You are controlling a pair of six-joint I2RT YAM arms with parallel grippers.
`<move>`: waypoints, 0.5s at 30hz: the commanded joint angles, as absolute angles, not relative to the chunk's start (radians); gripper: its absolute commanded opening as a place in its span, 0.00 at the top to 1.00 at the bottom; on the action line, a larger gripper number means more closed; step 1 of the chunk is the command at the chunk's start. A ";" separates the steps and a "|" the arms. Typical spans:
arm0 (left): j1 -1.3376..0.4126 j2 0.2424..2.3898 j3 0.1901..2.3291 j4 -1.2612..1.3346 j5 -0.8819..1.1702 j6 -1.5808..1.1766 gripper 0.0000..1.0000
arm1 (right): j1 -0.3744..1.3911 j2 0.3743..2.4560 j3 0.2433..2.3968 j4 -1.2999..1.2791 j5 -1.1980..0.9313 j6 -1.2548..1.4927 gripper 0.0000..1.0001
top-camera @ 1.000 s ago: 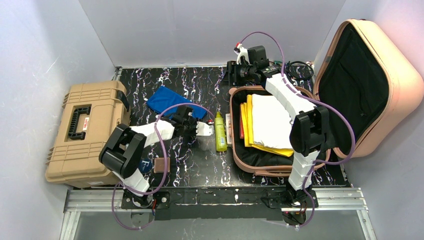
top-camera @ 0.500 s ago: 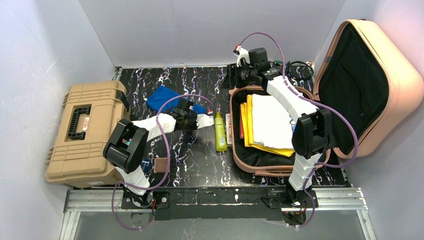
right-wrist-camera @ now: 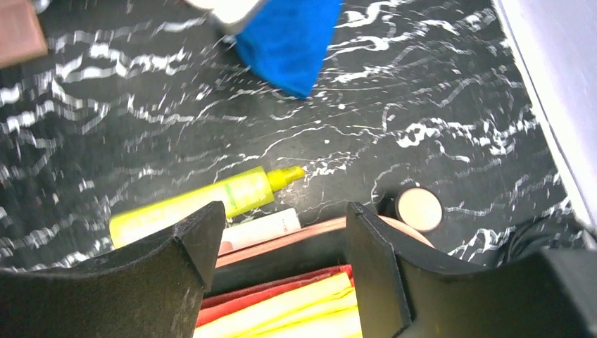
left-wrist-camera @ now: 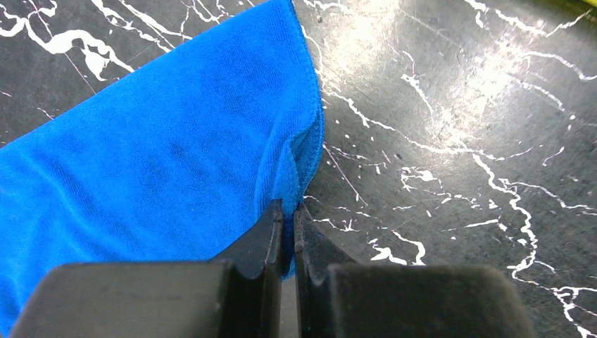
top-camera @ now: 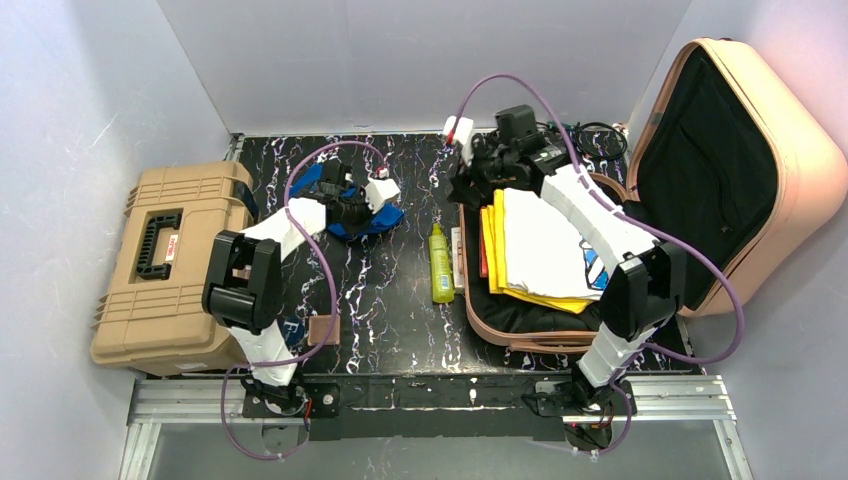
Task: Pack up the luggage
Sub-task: Pick up the toiletry item from the center of the board.
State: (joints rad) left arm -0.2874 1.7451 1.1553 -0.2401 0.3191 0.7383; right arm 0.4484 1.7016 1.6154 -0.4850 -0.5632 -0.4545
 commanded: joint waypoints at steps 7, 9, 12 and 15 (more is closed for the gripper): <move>-0.230 1.773 1.250 -0.379 0.469 0.620 1.00 | 0.695 1.714 1.545 -0.716 -0.506 -1.210 0.26; -0.215 1.772 1.255 -0.392 0.495 0.606 1.00 | 0.704 1.733 1.537 -0.708 -0.537 -1.276 0.26; -0.191 1.770 1.262 -0.409 0.530 0.588 1.00 | 0.728 1.767 1.526 -0.614 -0.518 -1.244 0.26; -0.163 1.773 1.275 -0.421 0.570 0.563 1.00 | 0.770 1.810 1.522 -0.497 -0.442 -1.165 0.26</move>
State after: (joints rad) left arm -0.2005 1.7798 1.2316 -0.3641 0.4751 0.6113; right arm 0.7296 1.7607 1.5394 -0.6529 -0.5121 -1.1664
